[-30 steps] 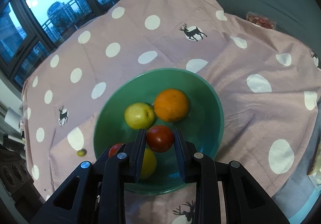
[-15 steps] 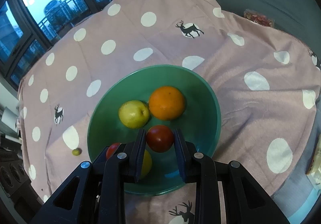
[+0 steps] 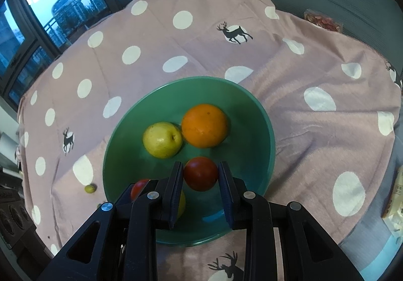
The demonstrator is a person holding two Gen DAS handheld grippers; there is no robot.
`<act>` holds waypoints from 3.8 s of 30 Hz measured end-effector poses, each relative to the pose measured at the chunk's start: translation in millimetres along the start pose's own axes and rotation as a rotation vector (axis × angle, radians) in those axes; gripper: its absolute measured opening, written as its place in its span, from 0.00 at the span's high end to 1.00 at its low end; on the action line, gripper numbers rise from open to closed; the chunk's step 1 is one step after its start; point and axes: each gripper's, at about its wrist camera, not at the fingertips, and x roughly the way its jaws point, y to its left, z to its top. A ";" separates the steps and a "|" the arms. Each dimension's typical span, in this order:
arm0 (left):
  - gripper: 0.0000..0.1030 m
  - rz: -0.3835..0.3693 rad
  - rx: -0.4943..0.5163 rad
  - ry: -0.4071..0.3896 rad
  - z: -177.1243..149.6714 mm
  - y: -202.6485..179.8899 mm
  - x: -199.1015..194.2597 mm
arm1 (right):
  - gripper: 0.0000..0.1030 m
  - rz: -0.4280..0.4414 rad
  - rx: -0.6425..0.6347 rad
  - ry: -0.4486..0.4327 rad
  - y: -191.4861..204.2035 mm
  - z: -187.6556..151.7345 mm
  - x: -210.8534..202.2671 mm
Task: Organize fruits
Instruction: 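Lower the held cherry tomato into the green bowl with the right gripper, then open the right gripper to release the tomato into the bowl, then move the right gripper to a small green fruit and close on it, then lift the small green fruit with the right gripper over the bowl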
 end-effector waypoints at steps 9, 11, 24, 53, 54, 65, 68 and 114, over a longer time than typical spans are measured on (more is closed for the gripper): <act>0.63 -0.008 -0.018 -0.021 1.3 2.1 -6.1 | 0.69 0.045 0.024 -0.010 -3.3 -0.4 -4.3; 0.60 -0.004 -0.021 -0.025 1.3 2.9 -8.3 | 0.69 0.051 0.024 -0.010 -2.7 0.1 -4.8; 0.39 0.077 -0.097 -0.083 -4.3 35.2 -59.3 | 0.59 0.069 -0.002 -0.028 12.6 -1.0 -11.9; 0.52 0.388 -0.424 -0.027 -20.4 165.6 -115.3 | 0.52 0.433 -0.204 0.200 135.3 -42.4 33.8; 0.54 0.374 -0.458 -0.045 -17.8 171.7 -116.9 | 0.52 0.434 -0.203 0.209 137.2 -44.0 37.4; 0.56 0.256 -0.568 -0.075 1.7 193.0 -109.4 | 0.70 0.294 -0.313 0.302 165.2 -68.8 86.9; 0.56 0.237 -0.550 -0.064 6.4 189.7 -100.1 | 0.71 0.283 -0.311 0.311 166.7 -71.5 96.1; 0.82 0.375 -0.376 -0.094 16.9 138.4 -66.0 | 0.80 0.437 -0.082 0.057 85.6 -15.0 23.4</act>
